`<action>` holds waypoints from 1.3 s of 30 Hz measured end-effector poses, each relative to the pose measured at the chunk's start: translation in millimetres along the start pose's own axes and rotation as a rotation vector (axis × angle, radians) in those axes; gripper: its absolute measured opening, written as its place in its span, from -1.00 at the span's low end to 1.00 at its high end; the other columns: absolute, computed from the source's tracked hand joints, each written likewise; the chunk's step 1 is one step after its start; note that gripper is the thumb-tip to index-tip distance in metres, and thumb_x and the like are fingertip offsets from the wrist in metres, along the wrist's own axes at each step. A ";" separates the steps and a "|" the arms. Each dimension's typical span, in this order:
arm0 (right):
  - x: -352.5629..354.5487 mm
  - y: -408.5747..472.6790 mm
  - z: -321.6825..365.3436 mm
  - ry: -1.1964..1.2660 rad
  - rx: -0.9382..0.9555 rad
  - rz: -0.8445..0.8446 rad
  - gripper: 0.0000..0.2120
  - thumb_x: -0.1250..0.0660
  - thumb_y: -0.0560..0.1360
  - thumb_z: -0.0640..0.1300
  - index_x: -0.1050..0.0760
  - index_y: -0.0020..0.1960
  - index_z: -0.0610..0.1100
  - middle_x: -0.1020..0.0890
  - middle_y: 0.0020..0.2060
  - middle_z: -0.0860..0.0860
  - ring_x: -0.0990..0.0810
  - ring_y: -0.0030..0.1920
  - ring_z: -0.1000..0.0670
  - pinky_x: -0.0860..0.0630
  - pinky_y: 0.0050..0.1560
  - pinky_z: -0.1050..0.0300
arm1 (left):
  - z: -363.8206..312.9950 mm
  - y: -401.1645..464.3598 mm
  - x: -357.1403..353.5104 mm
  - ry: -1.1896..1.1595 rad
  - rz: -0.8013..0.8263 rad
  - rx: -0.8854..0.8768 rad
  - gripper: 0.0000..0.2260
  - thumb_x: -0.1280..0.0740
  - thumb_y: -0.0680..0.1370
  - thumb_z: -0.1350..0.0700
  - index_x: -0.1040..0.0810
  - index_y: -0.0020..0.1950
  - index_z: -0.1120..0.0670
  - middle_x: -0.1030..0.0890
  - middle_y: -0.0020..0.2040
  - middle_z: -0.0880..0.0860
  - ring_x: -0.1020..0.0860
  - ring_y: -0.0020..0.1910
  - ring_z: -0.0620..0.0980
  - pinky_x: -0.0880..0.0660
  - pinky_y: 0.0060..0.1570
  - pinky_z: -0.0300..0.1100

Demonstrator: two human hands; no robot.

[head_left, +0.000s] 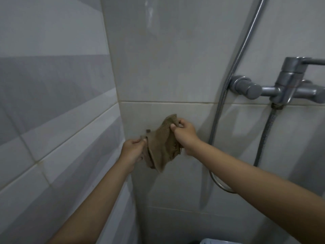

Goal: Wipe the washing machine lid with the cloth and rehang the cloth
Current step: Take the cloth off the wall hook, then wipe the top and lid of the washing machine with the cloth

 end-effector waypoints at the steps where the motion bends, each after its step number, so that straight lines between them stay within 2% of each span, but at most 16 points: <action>1: 5.5 -2.4 -1.3 0.000 -0.012 0.003 -0.82 -0.22 0.55 -0.22 -0.49 -0.21 -0.06 -0.64 -0.09 -0.19 -0.64 0.00 -0.20 -0.58 0.13 -0.13 | 1.7 -4.8 -4.8 0.042 0.009 0.011 -0.86 -0.30 0.52 0.05 -0.53 -0.19 0.08 -0.56 -0.21 0.11 -0.52 -0.21 0.04 -0.35 -0.26 -0.17; 3: 17.0 -10.9 -5.5 -0.053 -0.017 0.008 -0.83 -0.24 0.54 -0.22 -0.50 -0.19 -0.06 -0.64 -0.13 -0.19 -0.65 -0.04 -0.20 -0.60 0.09 -0.10 | 6.1 -17.4 -20.0 0.065 0.065 0.084 -0.81 -0.26 0.54 -0.01 -0.52 0.01 0.09 -0.57 -0.05 0.17 -0.57 -0.02 0.08 -0.39 -0.13 -0.12; 5: 28.6 -20.6 -10.8 -0.138 0.000 -0.002 -0.86 -0.25 0.53 -0.23 -0.50 -0.17 -0.08 -0.62 -0.19 -0.16 -0.62 -0.11 -0.16 -0.59 0.01 -0.03 | 17.3 -29.6 -41.8 -0.023 0.217 0.281 -0.56 -0.18 0.57 -0.09 -0.43 0.28 0.21 -0.53 0.25 0.27 -0.50 0.25 0.19 -0.34 0.23 0.02; 6: 32.3 -24.9 -13.0 -0.163 0.004 0.001 -0.84 -0.25 0.53 -0.24 -0.50 -0.20 -0.07 -0.61 -0.22 -0.14 -0.61 -0.13 -0.13 -0.58 -0.04 0.01 | 21.7 -37.1 -52.3 -0.080 0.315 0.389 -0.46 -0.12 0.57 -0.15 -0.35 0.35 0.25 -0.48 0.32 0.28 -0.47 0.28 0.21 -0.27 0.31 0.05; 9: 45.3 -40.7 -24.2 -0.161 -0.037 0.039 -0.84 -0.26 0.53 -0.25 -0.51 -0.20 -0.09 -0.61 -0.22 -0.11 -0.59 -0.15 -0.08 -0.56 -0.10 0.09 | 30.7 -60.2 -86.8 -0.331 0.542 0.574 -0.27 0.06 0.55 -0.28 -0.31 0.37 0.34 -0.57 0.12 0.26 -0.55 0.03 0.17 -0.42 0.03 -0.04; 12: 59.4 -54.7 -35.7 -0.117 -0.087 0.082 -0.87 -0.27 0.53 -0.25 -0.52 -0.16 -0.09 -0.63 -0.16 -0.15 -0.62 -0.12 -0.10 -0.58 0.04 0.00 | 34.0 -75.5 -114.9 -0.593 0.604 0.609 -0.20 0.08 0.52 -0.34 -0.43 0.24 0.36 -0.58 0.10 0.32 -0.54 0.11 0.24 -0.45 0.09 0.09; 17: 99.1 -68.0 -52.9 -0.207 -0.028 -0.020 -0.85 -0.36 0.46 -0.21 -0.54 -0.26 -0.02 -0.69 -0.15 -0.11 -0.67 -0.10 -0.10 -0.62 0.07 -0.09 | 30.3 -96.5 -151.8 -0.777 0.669 0.603 -0.22 -0.01 0.49 -0.35 -0.50 0.17 0.36 -0.58 0.11 0.34 -0.54 0.11 0.26 -0.43 0.14 0.15; 20: 131.5 -79.1 -59.2 -0.327 0.064 -0.066 -0.94 -0.39 0.43 -0.21 -0.61 -0.16 -0.07 -0.68 -0.24 -0.01 -0.65 -0.20 0.02 -0.61 -0.11 0.20 | 29.1 -111.4 -177.6 -0.806 0.688 0.563 -0.38 -0.10 0.54 -0.22 -0.52 0.17 0.32 -0.64 0.03 0.29 -0.63 -0.02 0.20 -0.57 0.01 0.04; 22: 151.3 -86.8 -58.8 -0.441 0.161 -0.117 -0.95 -0.42 0.41 -0.20 -0.62 -0.13 -0.12 -0.61 -0.36 0.12 -0.55 -0.34 0.17 -0.45 -0.31 0.45 | 31.3 -117.0 -194.3 -0.800 0.647 0.521 -0.59 -0.11 0.59 -0.05 -0.54 0.12 0.25 -0.70 -0.13 0.19 -0.68 -0.19 0.08 -0.63 -0.18 -0.08; 24: 174.1 -92.7 -61.6 -0.492 0.220 -0.173 -0.92 -0.45 0.37 -0.18 -0.61 -0.14 -0.12 -0.59 -0.38 0.13 -0.53 -0.37 0.15 -0.44 -0.31 0.37 | 34.7 -124.5 -213.5 -0.753 0.590 0.505 -0.71 -0.08 0.61 0.08 -0.54 0.04 0.20 -0.71 -0.24 0.12 -0.68 -0.28 0.00 -0.62 -0.25 -0.15; 25: 183.8 -94.8 -65.3 -0.479 0.221 -0.190 -0.89 -0.46 0.36 -0.17 -0.61 -0.12 -0.12 -0.60 -0.37 0.12 -0.54 -0.36 0.14 -0.46 -0.30 0.33 | 35.5 -127.8 -221.4 -0.715 0.579 0.492 -0.71 -0.07 0.62 0.10 -0.54 0.01 0.19 -0.70 -0.26 0.11 -0.67 -0.29 -0.02 -0.61 -0.22 -0.14; 29: 228.4 -105.4 -85.2 -0.380 0.088 -0.273 -0.63 -0.52 0.33 -0.04 -0.51 0.07 -0.10 -0.51 -0.29 0.13 -0.49 -0.31 0.19 -0.40 -0.34 0.47 | 35.1 -144.9 -251.5 -0.620 0.581 0.456 -0.71 -0.05 0.63 0.10 -0.53 0.04 0.19 -0.70 -0.23 0.11 -0.62 -0.15 0.03 -0.51 -0.03 -0.06; 32: 259.5 -107.9 -111.8 -0.332 -0.148 -0.167 -0.35 -0.46 0.34 0.14 -0.38 0.30 -0.17 -0.56 0.08 -0.01 -0.57 0.05 0.00 -0.53 0.03 0.19 | 34.0 -159.7 -274.9 -0.573 0.615 0.442 -0.70 -0.05 0.63 0.09 -0.53 0.10 0.20 -0.70 -0.13 0.14 -0.60 -0.05 0.08 -0.50 0.05 0.00; 33: 266.4 -110.2 -119.4 -0.268 -0.217 -0.099 -0.36 -0.44 0.36 0.15 -0.39 0.30 -0.18 -0.56 0.13 -0.04 -0.57 0.10 0.00 -0.54 0.05 0.20 | 34.4 -163.8 -280.7 -0.550 0.625 0.436 -0.69 -0.05 0.63 0.09 -0.53 0.11 0.20 -0.69 -0.10 0.15 -0.59 -0.02 0.10 -0.49 0.07 0.02; 36: 285.8 -120.9 -135.6 -0.023 -0.314 0.080 -0.67 -0.38 0.47 0.00 -0.55 0.13 -0.19 -0.65 0.00 -0.04 -0.63 -0.07 0.09 -0.53 -0.23 0.47 | 40.2 -173.7 -301.7 -0.448 0.592 0.401 -0.72 -0.09 0.63 0.10 -0.52 0.15 0.21 -0.63 0.03 0.18 -0.57 0.06 0.11 -0.50 0.10 0.04; 39: 299.9 -125.5 -147.5 0.020 -0.289 0.099 -0.74 -0.37 0.49 -0.10 -0.57 0.12 -0.21 -0.67 -0.02 -0.05 -0.64 -0.06 0.07 -0.56 -0.18 0.43 | 48.3 -176.7 -313.5 -0.316 0.502 0.327 -0.77 -0.15 0.61 0.11 -0.55 0.10 0.18 -0.61 0.08 0.19 -0.57 0.11 0.12 -0.53 0.06 0.05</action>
Point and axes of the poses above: each hand's wrist, its own y-axis towards the middle knuckle, its own x-axis out of the back of the hand, z = x × y, the point moved 4 cm from there along y, towards the middle knuckle
